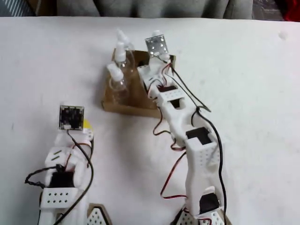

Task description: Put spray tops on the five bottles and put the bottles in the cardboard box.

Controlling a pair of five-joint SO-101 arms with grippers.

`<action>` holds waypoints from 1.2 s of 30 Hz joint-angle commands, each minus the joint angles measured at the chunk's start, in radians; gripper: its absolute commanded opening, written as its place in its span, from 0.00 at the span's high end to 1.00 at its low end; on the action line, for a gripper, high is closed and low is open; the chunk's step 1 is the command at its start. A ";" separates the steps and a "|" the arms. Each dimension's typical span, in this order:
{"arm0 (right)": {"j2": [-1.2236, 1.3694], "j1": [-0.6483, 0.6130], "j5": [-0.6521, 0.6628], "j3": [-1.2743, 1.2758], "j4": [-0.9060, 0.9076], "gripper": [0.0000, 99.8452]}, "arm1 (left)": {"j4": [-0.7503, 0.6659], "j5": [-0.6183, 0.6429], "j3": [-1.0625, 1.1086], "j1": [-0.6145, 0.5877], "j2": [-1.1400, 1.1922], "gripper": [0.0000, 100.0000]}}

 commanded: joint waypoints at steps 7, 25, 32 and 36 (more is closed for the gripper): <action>-0.044 0.002 0.006 -0.014 0.004 0.64 | -0.028 -0.006 -0.005 0.007 0.008 0.98; -0.104 0.015 0.005 -0.009 0.004 0.64 | -0.028 -0.006 -0.005 0.007 0.008 0.98; -0.214 0.027 0.003 0.055 0.004 0.64 | -0.028 -0.006 -0.005 0.007 0.008 0.98; -0.289 0.024 0.003 0.114 0.004 0.64 | -0.028 -0.006 -0.005 0.007 0.008 0.98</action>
